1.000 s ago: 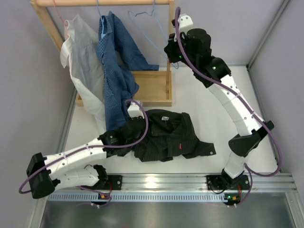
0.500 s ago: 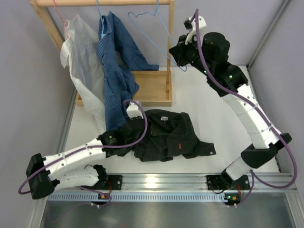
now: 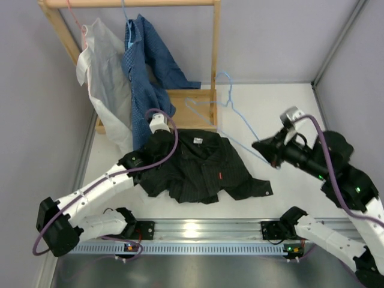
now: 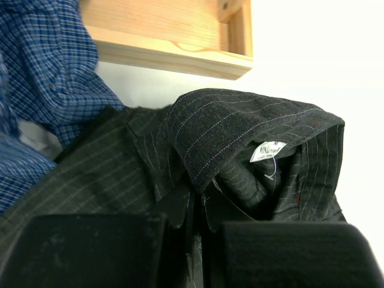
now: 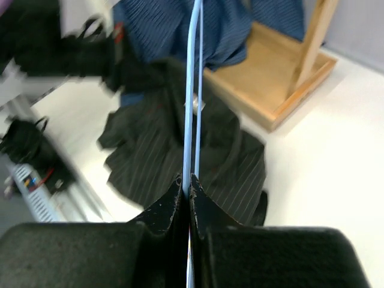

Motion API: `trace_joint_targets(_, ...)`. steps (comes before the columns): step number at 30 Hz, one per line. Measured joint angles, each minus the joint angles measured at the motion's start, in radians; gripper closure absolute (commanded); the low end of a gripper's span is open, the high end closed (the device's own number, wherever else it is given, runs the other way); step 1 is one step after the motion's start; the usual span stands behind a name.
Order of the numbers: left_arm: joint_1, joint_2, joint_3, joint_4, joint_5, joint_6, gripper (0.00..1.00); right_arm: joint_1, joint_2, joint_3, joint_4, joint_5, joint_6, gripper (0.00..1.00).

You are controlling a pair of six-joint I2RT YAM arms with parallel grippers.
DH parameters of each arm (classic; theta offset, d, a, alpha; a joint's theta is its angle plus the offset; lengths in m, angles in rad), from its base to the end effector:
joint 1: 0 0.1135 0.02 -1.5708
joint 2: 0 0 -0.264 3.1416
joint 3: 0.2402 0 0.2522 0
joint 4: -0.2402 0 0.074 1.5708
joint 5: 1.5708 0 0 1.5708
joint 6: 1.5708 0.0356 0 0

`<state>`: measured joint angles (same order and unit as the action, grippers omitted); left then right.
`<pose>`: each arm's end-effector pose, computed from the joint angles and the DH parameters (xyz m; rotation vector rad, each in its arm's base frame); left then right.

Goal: Place the shirt on the hanger

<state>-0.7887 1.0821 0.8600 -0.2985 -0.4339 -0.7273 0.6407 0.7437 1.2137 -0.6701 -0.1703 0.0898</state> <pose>0.1801 -0.1600 0.2983 -0.1995 2.0654 -0.4903 0.0957 0.0789 0.4350 -0.6152 1.7112 0.6743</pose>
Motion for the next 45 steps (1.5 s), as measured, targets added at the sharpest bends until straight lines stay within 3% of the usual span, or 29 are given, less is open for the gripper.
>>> trace_joint_targets(4,0.095,0.078,0.059,-0.019,0.104,0.024,1.0,0.0,-0.195,-0.072,-0.103,-0.077,0.021,1.0)
trace_joint_targets(15,0.178,0.211,0.18,-0.025,0.299,0.049,1.0,0.0,-0.318,-0.146,-0.253,-0.154,0.066,1.0)
trace_joint_targets(26,0.178,0.21,0.182,-0.025,0.38,0.045,1.0,0.0,-0.305,-0.222,-0.264,-0.101,0.089,1.0)
trace_joint_targets(35,0.178,0.203,0.168,-0.025,0.525,0.05,1.0,0.0,-0.249,-0.234,-0.221,-0.1,0.086,1.0)
trace_joint_targets(45,0.137,0.158,0.206,-0.093,0.727,0.099,1.0,0.0,-0.161,-0.369,-0.013,-0.138,0.093,1.0)
